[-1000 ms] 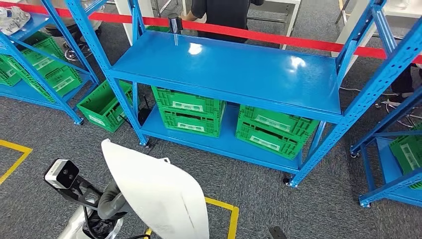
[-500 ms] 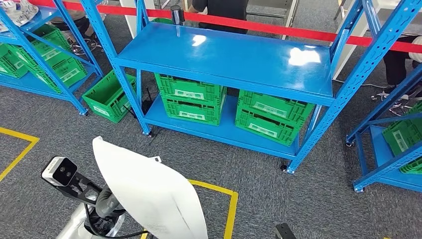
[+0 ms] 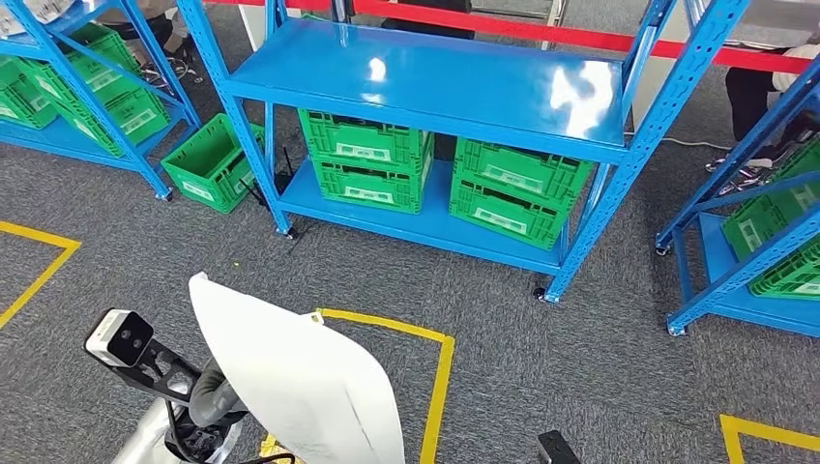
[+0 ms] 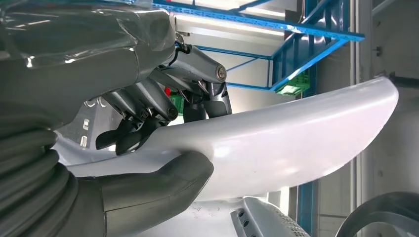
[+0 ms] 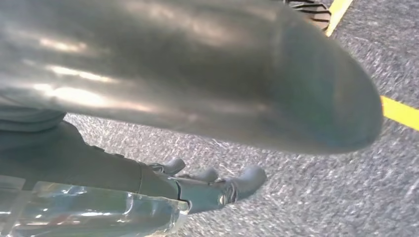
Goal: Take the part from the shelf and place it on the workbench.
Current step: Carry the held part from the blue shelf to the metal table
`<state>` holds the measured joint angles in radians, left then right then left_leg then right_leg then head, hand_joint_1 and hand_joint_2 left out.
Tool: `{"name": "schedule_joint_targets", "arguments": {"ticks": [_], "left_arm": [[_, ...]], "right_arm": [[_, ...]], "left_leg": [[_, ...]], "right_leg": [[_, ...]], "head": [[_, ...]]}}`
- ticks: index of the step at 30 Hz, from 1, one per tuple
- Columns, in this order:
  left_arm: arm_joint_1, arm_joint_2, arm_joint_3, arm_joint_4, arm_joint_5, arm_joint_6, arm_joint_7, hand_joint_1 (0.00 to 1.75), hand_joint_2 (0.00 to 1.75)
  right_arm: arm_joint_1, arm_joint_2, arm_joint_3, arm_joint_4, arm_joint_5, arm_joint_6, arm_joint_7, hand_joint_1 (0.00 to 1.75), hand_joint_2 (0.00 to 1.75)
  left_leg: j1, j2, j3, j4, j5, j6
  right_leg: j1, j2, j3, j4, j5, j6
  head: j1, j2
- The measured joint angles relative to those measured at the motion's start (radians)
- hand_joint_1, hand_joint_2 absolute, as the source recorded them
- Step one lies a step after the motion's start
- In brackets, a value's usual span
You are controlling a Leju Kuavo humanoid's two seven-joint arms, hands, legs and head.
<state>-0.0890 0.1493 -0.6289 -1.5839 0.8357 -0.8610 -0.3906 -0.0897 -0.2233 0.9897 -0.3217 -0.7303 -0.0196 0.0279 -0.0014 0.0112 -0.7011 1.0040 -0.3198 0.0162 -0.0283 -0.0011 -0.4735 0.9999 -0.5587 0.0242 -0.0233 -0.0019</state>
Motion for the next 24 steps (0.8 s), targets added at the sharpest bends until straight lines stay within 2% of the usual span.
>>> {"name": "schedule_joint_targets", "arguments": {"ticks": [1,2,3,4,5,6,7,8,9,11,12,13,15,16,17,19,20,21,22,23,24], "left_arm": [[0.003,0.001,0.0,0.0,-0.001,0.0,0.0,1.75,1.75],[0.006,0.002,0.0,0.0,-0.002,0.0,-0.001,1.75,1.75],[0.007,0.003,0.001,0.0,-0.002,0.0,-0.001,1.75,1.75],[0.008,0.004,0.001,-0.001,-0.003,0.0,-0.001,1.75,1.75],[0.007,0.004,0.001,-0.001,-0.003,0.0,-0.002,1.75,1.75],[0.007,0.004,0.0,-0.001,-0.004,0.0,-0.002,1.75,1.75],[0.007,0.004,0.0,0.0,-0.004,0.0,-0.002,1.75,1.75],[0.007,0.004,0.0,0.0,-0.004,0.0,-0.002,1.75,1.75],[0.006,0.004,0.0,0.0,-0.004,0.0,-0.002,1.75,1.75],[0.003,0.004,0.0,-0.001,-0.004,0.0,-0.002,1.75,1.75],[0.002,0.004,0.001,-0.002,-0.004,0.0,-0.002,1.75,1.75],[0.001,0.004,0.001,-0.002,-0.004,-0.001,-0.002,1.75,1.75],[0.001,0.004,0.0,-0.002,-0.004,-0.001,-0.003,1.75,1.75],[-0.001,0.004,0.0,-0.002,-0.004,-0.001,-0.003,1.75,1.75],[-0.003,0.003,0.0,-0.002,-0.004,-0.001,-0.003,1.75,1.75],[-0.007,0.002,-0.001,-0.001,-0.004,-0.001,-0.003,1.75,1.75],[-0.007,0.001,-0.001,-0.001,-0.004,-0.001,-0.003,1.75,1.75],[-0.007,0.001,-0.001,0.0,-0.004,-0.001,-0.003,1.75,1.75],[-0.007,0.001,-0.001,0.001,-0.004,-0.001,-0.003,1.75,1.75],[-0.007,0.001,-0.001,0.001,-0.004,-0.001,-0.003,1.75,1.75],[-0.007,0.001,-0.001,0.002,-0.003,-0.001,-0.003,1.75,1.75]], "right_arm": [[0.0,0.001,0.0,0.0,0.0,0.001,0.002,0.0,0.0],[0.0,0.002,0.0,-0.001,0.0,0.002,0.004,0.0,0.0],[-0.002,0.002,0.0,-0.001,0.0,0.003,0.005,0.0,0.0],[-0.003,0.003,0.0,-0.001,0.0,0.003,0.005,0.0,0.0],[-0.004,0.003,0.0,-0.001,0.0,0.003,0.006,0.0,0.0],[-0.004,0.004,0.0,-0.001,0.0,0.003,0.007,0.0,0.0],[-0.004,0.005,0.0,-0.001,0.0,0.004,0.009,0.0,0.0],[-0.004,0.005,-0.001,-0.001,0.0,0.004,0.01,0.0,0.0],[-0.004,0.006,-0.001,-0.001,0.0,0.004,0.011,0.0,0.0],[-0.004,0.01,-0.001,-0.002,0.0,0.004,0.012,0.0,0.0],[-0.005,0.011,-0.001,-0.002,0.0,0.004,0.012,0.0,0.0],[-0.005,0.012,-0.002,-0.003,0.0,0.004,0.012,0.0,0.0],[-0.005,0.012,-0.004,-0.003,0.0,0.004,0.012,0.0,0.0],[-0.004,0.013,-0.005,-0.003,0.0,0.005,0.012,0.0,0.0],[-0.005,0.014,-0.006,-0.003,0.002,0.006,0.012,0.0,0.0],[-0.006,0.014,-0.008,-0.003,0.007,0.007,0.013,0.0,0.0],[-0.007,0.014,-0.009,-0.002,0.011,0.008,0.013,0.0,0.0],[-0.007,0.014,-0.01,-0.002,0.014,0.01,0.013,0.0,0.0],[-0.006,0.014,-0.011,-0.002,0.016,0.012,0.013,0.0,0.0],[-0.006,0.014,-0.012,-0.002,0.019,0.013,0.013,0.0,0.0],[-0.006,0.014,-0.013,-0.002,0.021,0.014,0.013,0.0,0.0]], "left_leg": [[0.003,-0.001,-0.005,0.012,-0.021,-0.006],[0.006,-0.003,-0.013,0.044,-0.064,-0.013],[0.008,-0.004,-0.025,0.095,-0.121,-0.02],[0.01,-0.005,-0.037,0.162,-0.177,-0.026],[0.012,-0.006,-0.046,0.23,-0.214,-0.03],[0.014,-0.006,-0.046,0.278,-0.225,-0.032],[0.014,-0.006,-0.03,0.295,-0.216,-0.031],[0.014,-0.007,0.003,0.274,-0.194,-0.027],[0.013,-0.009,0.055,0.218,-0.174,-0.02],[0.008,-0.013,0.167,0.066,-0.177,-0.002],[0.004,-0.015,0.201,0.013,-0.187,0.005],[-0.001,-0.015,0.216,-0.016,-0.197,0.012],[-0.004,-0.012,0.21,-0.033,-0.183,0.025],[-0.004,-0.01,0.207,-0.043,-0.171,0.033],[-0.002,-0.009,0.201,-0.051,-0.157,0.04],[-0.003,-0.008,0.182,-0.056,-0.134,0.048],[-0.005,-0.008,0.169,-0.055,-0.125,0.049],[-0.007,-0.008,0.156,-0.054,-0.116,0.048],[-0.008,-0.007,0.145,-0.053,-0.108,0.047],[-0.008,-0.007,0.135,-0.051,-0.102,0.044],[-0.008,-0.007,0.127,-0.047,-0.097,0.042]], "right_leg": [[-0.001,-0.002,-0.008,0.001,0.01,-0.01],[-0.003,-0.004,-0.018,0.001,0.022,-0.018],[-0.003,-0.006,-0.027,0.002,0.034,-0.023],[-0.002,-0.006,-0.04,0.002,0.047,-0.026],[0.0,-0.006,-0.053,0.003,0.059,-0.026],[0.001,-0.006,-0.067,0.004,0.071,-0.025],[0.003,-0.006,-0.082,0.005,0.082,-0.024],[0.004,-0.006,-0.096,0.006,0.093,-0.022],[0.005,-0.005,-0.107,0.006,0.103,-0.02],[0.007,-0.004,-0.121,0.005,0.121,-0.013],[0.007,-0.004,-0.125,0.004,0.13,-0.006],[0.005,-0.004,-0.127,0.001,0.138,0.001],[0.002,-0.004,-0.132,-0.005,0.15,0.014],[0.002,-0.004,-0.14,0.004,0.142,0.014],[0.004,-0.004,-0.153,0.028,0.12,0.01],[0.004,-0.003,-0.197,0.137,0.042,-0.003],[0.004,-0.002,-0.218,0.206,0.009,-0.005],[0.004,-0.002,-0.23,0.26,-0.007,0.0],[0.004,-0.002,-0.227,0.283,-0.005,0.009],[0.004,-0.002,-0.204,0.266,0.011,0.019],[0.003,-0.003,-0.161,0.209,0.032,0.028]], "head": [[0.0,0.0],[-0.001,0.0],[-0.001,0.0],[-0.002,0.0],[-0.002,0.0],[-0.002,0.0],[-0.003,0.0],[-0.003,0.0],[-0.003,0.0],[-0.002,0.0],[-0.002,0.0],[-0.002,0.0],[-0.003,0.0],[-0.002,0.0],[-0.001,0.0],[0.001,0.0],[0.001,0.0],[0.001,0.0],[0.001,0.0],[0.001,0.0],[0.001,0.0]]}}
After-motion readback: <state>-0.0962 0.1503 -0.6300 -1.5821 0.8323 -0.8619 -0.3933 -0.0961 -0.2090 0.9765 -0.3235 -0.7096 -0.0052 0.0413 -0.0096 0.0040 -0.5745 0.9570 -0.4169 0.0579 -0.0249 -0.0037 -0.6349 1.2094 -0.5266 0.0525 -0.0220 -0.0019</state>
